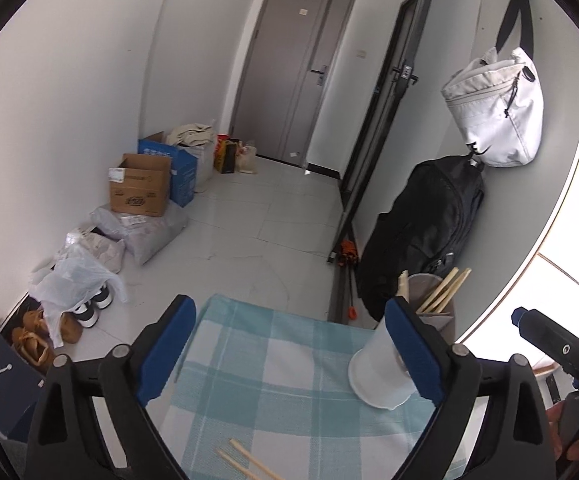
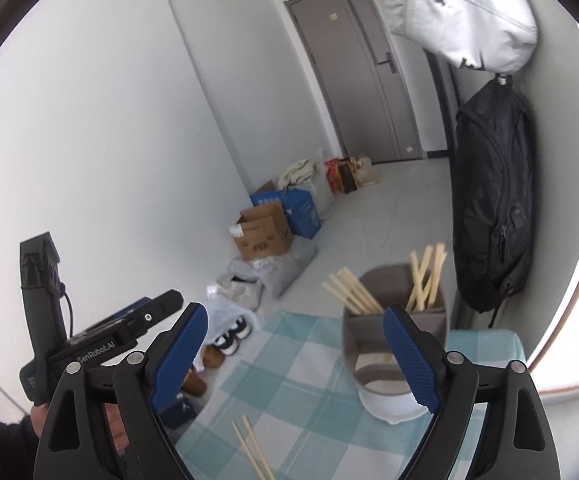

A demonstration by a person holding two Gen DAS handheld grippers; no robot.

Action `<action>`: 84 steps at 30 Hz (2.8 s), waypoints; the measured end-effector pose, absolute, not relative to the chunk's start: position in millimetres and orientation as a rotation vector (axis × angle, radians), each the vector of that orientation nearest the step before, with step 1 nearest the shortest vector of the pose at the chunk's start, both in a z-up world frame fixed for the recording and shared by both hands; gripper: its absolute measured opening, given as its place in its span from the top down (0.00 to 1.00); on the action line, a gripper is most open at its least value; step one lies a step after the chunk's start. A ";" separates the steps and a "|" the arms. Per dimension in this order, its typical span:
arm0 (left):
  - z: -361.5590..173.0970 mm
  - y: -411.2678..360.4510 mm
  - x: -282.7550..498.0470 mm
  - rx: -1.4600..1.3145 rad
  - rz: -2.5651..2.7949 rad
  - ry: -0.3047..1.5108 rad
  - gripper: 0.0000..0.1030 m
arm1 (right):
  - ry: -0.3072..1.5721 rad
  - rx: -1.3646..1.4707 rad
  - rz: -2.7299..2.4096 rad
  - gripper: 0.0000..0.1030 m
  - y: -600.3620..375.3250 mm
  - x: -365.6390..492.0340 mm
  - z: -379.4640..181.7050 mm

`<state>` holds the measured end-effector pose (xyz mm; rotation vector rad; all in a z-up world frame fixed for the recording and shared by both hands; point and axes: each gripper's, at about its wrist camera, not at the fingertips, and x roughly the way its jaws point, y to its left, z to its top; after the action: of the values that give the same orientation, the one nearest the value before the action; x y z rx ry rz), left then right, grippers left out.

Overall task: Organize utensils
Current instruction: 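Move both open grippers back down toward the last sticks on the cloth, then close the right gripper on a stick while the left gripper grasps the other stick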

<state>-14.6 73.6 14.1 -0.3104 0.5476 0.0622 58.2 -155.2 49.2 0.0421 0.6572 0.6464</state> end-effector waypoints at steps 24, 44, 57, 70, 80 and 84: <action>-57.5 186.4 -34.9 -0.592 0.118 0.675 0.09 | 1.275 -0.527 0.842 0.67 21.5 65.5 -152.6; -73.9 217.8 -42.8 -0.734 0.149 0.734 0.09 | 1.262 -0.808 0.801 0.95 54.5 47.6 -173.7; -102.2 162.4 -25.8 -0.625 0.021 0.964 0.09 | 1.123 -0.273 0.713 0.95 -22.9 88.8 -99.8; -137.6 93.7 -9.5 -0.488 0.054 1.236 0.29 | 0.874 0.060 0.653 0.95 -124.7 70.1 -31.6; -143.4 55.4 15.5 -0.221 0.307 1.311 0.56 | 0.779 0.180 0.618 0.95 -176.7 70.7 -13.3; -140.5 34.4 17.3 -0.177 0.297 1.305 0.96 | 0.763 0.216 0.620 0.95 -193.5 68.8 -6.8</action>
<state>17.3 34.4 -140.5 -0.1770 1.3046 0.2970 68.8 -193.5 -6.8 0.2162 0.7630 0.6200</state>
